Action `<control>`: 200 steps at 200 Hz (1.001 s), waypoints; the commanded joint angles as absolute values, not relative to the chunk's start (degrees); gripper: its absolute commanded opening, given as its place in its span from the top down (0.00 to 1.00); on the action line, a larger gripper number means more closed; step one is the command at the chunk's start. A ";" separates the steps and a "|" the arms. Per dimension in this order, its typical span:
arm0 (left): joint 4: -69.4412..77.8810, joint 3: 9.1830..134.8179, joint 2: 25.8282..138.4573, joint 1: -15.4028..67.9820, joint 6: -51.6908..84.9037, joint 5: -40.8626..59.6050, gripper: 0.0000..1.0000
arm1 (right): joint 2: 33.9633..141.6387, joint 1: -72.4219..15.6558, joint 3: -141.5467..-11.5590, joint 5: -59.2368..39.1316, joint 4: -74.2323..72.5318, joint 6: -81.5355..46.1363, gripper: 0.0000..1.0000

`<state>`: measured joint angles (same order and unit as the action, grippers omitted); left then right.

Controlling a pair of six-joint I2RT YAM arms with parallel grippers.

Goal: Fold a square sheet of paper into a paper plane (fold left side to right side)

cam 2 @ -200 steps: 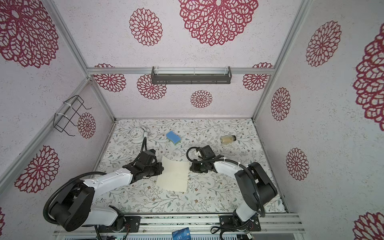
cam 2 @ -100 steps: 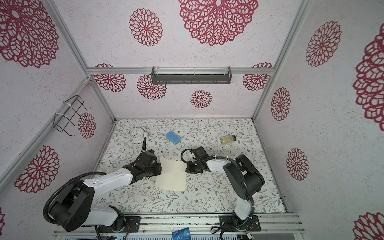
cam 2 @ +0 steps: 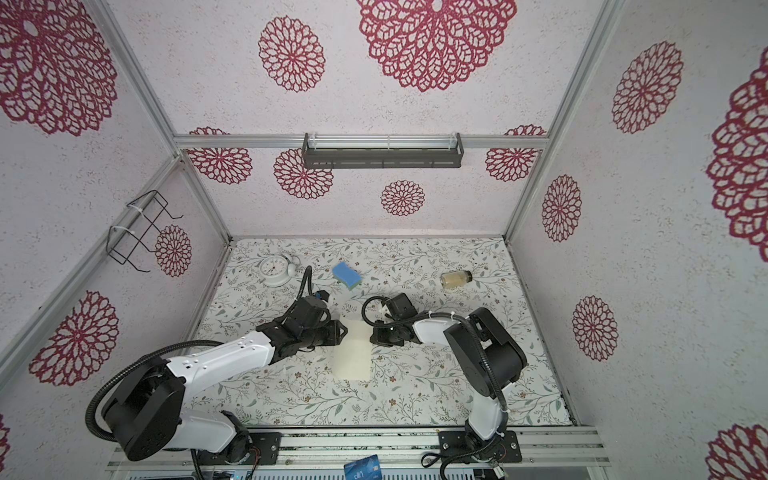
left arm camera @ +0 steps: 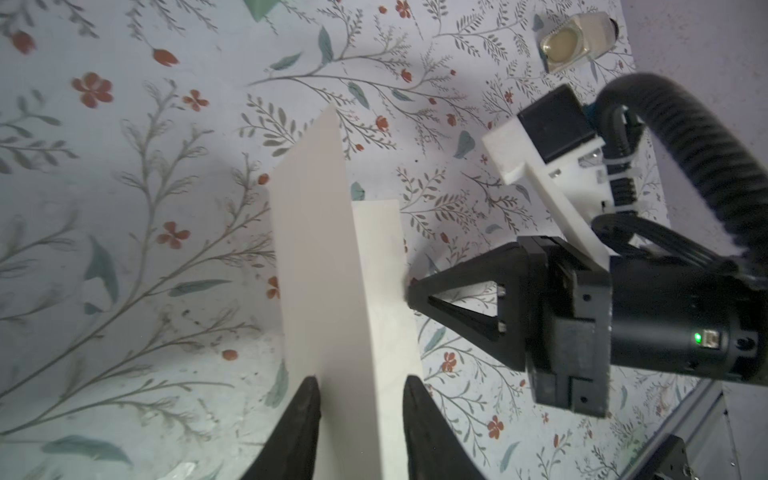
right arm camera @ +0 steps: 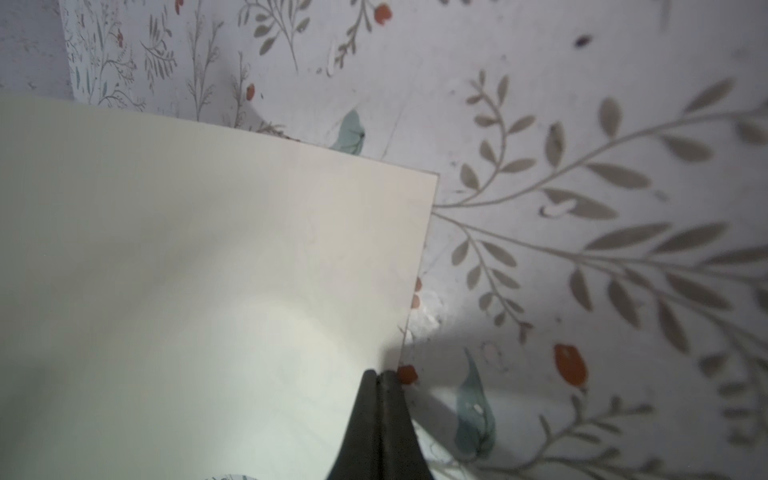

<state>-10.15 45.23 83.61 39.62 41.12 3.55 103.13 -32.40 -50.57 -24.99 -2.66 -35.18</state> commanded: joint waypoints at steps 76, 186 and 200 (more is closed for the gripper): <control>-8.57 46.63 91.33 44.38 40.62 0.58 0.43 | 101.84 -31.19 -49.82 -28.78 -4.26 -38.87 1.00; -8.62 45.57 87.30 44.47 40.85 -0.97 0.42 | 99.89 -30.49 -48.75 -32.42 -14.25 -49.57 0.56; -8.61 45.27 86.46 44.45 40.79 -1.05 0.42 | 100.81 -30.76 -49.42 -32.68 -15.04 -50.34 0.55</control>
